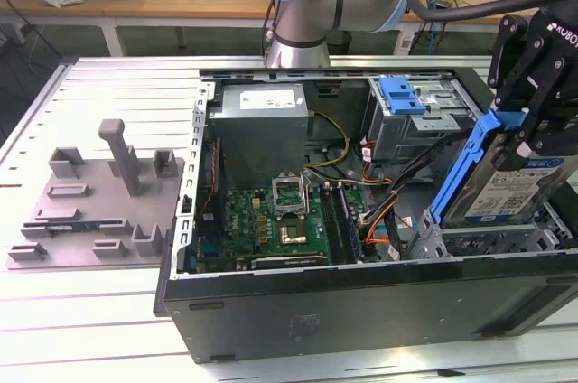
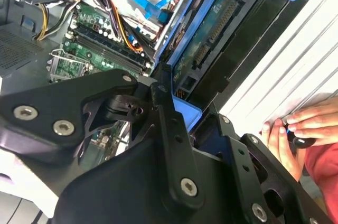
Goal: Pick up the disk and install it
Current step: 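Insert the disk into the insertion slot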
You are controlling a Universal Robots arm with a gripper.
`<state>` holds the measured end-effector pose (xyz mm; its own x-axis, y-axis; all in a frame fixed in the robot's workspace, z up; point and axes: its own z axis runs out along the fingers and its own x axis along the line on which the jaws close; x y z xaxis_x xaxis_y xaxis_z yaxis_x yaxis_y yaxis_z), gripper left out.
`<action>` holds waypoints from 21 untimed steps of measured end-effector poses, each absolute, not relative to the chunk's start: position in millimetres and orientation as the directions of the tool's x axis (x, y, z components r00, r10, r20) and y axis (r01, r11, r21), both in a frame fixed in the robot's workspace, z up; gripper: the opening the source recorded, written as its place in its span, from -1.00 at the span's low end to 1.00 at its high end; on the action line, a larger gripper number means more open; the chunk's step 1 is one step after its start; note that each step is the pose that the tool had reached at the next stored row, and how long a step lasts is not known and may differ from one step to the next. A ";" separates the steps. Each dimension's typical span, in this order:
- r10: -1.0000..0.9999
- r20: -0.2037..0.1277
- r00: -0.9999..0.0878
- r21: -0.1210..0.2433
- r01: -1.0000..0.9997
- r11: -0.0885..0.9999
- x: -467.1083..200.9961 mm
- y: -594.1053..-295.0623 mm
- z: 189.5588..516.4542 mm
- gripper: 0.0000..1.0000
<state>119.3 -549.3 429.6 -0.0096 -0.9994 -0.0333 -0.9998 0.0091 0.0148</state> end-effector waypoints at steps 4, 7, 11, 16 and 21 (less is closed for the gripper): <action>-0.999 -0.033 -0.010 0.015 -1.000 0.009 119.5 -549.3 427.2 -0.27; -0.999 -0.033 -0.010 0.015 -1.000 0.009 119.6 -549.3 425.2 -0.27; -0.999 -0.033 -0.010 0.015 -1.000 0.009 119.6 -549.3 423.7 -0.27; -0.999 -0.033 -0.010 0.015 -1.000 0.009 119.6 -549.3 423.3 -0.27; -0.999 -0.033 -0.010 0.015 -1.000 0.009 119.6 -549.3 423.2 -0.27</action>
<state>119.6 -549.3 423.2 -0.0096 -0.9994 -0.0328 -0.9998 0.0091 0.0147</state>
